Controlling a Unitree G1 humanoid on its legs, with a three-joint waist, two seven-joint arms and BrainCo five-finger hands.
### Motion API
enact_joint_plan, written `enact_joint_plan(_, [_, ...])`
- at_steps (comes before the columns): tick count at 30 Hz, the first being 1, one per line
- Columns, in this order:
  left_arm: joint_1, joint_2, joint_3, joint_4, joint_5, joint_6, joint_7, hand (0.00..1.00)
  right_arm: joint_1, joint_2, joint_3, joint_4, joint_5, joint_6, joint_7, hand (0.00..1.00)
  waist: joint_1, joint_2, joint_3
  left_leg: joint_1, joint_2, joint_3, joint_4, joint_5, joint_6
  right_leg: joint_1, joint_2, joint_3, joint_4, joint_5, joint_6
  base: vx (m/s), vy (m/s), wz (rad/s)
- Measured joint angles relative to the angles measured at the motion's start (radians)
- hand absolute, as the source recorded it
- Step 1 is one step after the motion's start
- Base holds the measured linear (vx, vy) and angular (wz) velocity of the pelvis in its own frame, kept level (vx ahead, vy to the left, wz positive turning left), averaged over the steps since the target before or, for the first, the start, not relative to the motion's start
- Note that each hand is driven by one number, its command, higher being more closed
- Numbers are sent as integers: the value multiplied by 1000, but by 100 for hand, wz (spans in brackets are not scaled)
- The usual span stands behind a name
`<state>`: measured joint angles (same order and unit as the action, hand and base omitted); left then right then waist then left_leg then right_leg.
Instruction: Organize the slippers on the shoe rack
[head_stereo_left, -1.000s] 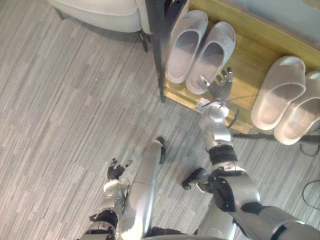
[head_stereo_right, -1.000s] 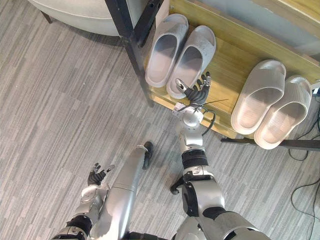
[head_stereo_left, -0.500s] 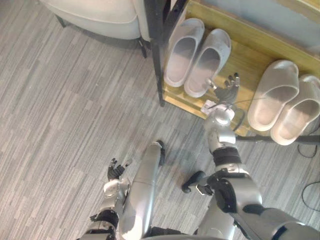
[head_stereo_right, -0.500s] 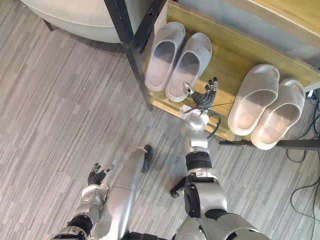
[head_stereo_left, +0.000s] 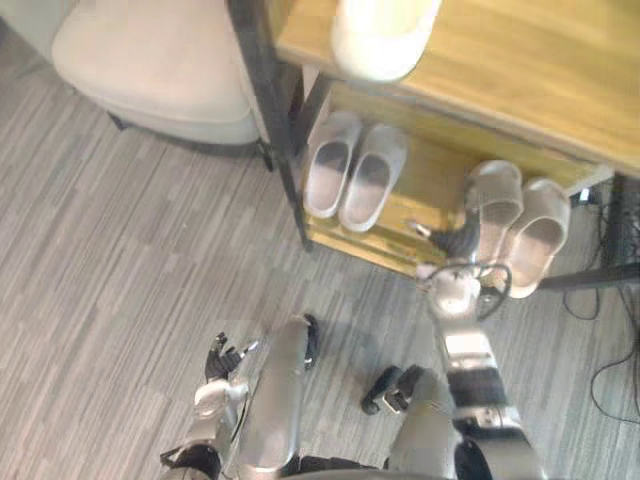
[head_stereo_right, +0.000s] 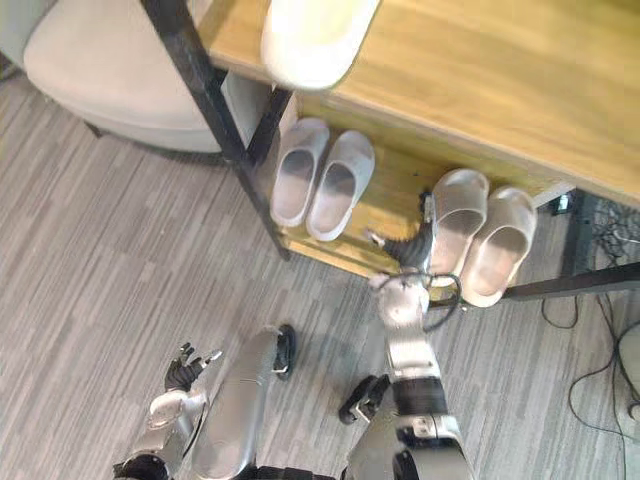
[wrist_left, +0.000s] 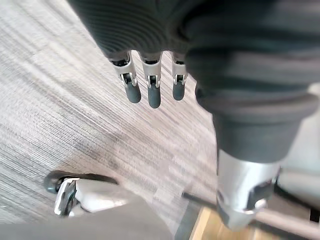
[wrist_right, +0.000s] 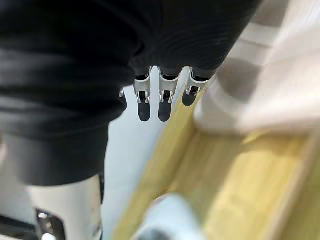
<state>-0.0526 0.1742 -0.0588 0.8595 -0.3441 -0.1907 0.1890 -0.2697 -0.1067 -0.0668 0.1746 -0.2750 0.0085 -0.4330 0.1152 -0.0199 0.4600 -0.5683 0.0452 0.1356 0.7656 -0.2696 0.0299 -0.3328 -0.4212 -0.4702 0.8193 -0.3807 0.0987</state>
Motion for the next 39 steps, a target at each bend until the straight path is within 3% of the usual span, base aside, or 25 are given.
enact_joint_plan(4, [29,55,-37,39,35,3,-24,0,147,-18,-1,74,2,-9,62,0,-32,-58,-36,127,-6,25,-153,43,-7,105,43,-3,-167,65,9,101,-3,-18])
enact_joint_plan(8, [60,83,-59,63,74,16,-46,0,236,-12,2,239,12,-19,122,0,-53,-89,-106,206,-12,40,-265,74,-14,175,79,-13,-302,116,18,117,-23,-14])
enact_joint_plan(16, [81,28,-80,82,163,30,-86,0,302,-11,0,667,54,-39,245,0,-74,-40,-214,361,-56,46,-459,130,-13,327,112,-43,-529,202,55,97,-7,1])
enact_joint_plan(25, [78,-3,-156,91,264,32,-94,0,313,31,-48,832,100,-50,287,0,-82,-48,-277,556,-73,46,-756,267,-39,439,156,-62,-669,247,41,31,-72,-3])
enact_joint_plan(29, [78,-4,-303,-48,264,32,-113,0,311,29,-54,846,98,-49,298,0,-83,-41,-282,627,-77,29,-869,330,-42,471,168,-77,-679,248,40,-25,-42,10])
enact_joint_plan(33, [73,-12,-477,-314,253,19,-179,0,307,27,-79,868,78,-48,304,0,-83,-30,-295,630,-86,-7,-870,342,-32,495,161,-109,-686,249,39,-70,-22,23])
enact_joint_plan(39, [71,-15,-582,-508,188,2,-234,0,308,24,-77,872,77,-49,305,0,-83,-15,-307,639,-90,-12,-875,346,-28,512,159,-118,-695,247,36,-68,-2,6])
